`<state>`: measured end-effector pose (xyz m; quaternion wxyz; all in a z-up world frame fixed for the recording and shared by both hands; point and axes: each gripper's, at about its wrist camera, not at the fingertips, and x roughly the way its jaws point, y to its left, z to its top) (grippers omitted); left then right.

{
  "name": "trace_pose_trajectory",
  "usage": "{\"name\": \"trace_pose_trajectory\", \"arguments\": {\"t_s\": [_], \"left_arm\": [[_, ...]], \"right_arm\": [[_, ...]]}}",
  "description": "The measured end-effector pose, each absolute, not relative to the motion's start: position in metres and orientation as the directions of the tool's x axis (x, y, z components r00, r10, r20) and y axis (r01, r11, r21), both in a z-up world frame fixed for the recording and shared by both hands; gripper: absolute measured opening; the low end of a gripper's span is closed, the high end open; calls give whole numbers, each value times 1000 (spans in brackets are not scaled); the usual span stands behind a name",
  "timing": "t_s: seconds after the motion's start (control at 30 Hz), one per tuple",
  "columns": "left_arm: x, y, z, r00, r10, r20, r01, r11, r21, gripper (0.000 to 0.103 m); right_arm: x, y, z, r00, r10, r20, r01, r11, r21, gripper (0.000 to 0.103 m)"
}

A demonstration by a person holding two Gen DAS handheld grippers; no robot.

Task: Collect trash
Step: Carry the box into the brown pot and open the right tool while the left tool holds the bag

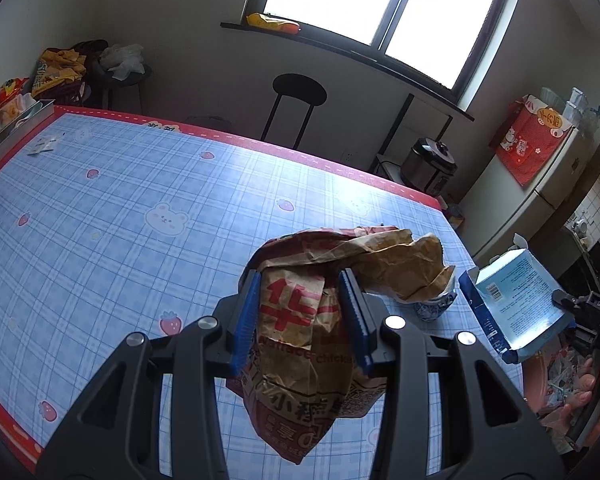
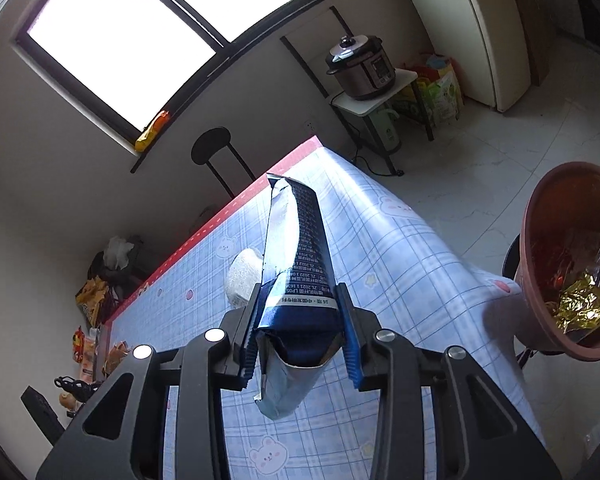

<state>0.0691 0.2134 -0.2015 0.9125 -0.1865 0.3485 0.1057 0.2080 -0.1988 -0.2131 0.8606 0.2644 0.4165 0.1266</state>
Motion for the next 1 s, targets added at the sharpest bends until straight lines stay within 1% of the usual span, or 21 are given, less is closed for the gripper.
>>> {"name": "trace_pose_trajectory", "arguments": {"t_s": [0.23,0.43,0.73,1.0], "left_arm": [[61,194,-168,780,61,-622,-275,927,-254,42],[60,167,-143,812,42,-582,-230,940,-253,42],[75,96,-115,846,-30,-532,-126,959,-254,42],[82,31,-111,847,-72,-526,-72,966,-249,42]], "right_arm": [[188,-217,-164,705,394,-590,-63,863,502,34],[170,-254,-130,770,335,-543,-66,888,454,34],[145,-348,-100,841,174,-513,37,926,376,34],[142,-437,-97,848,45,-527,148,937,318,34]]}}
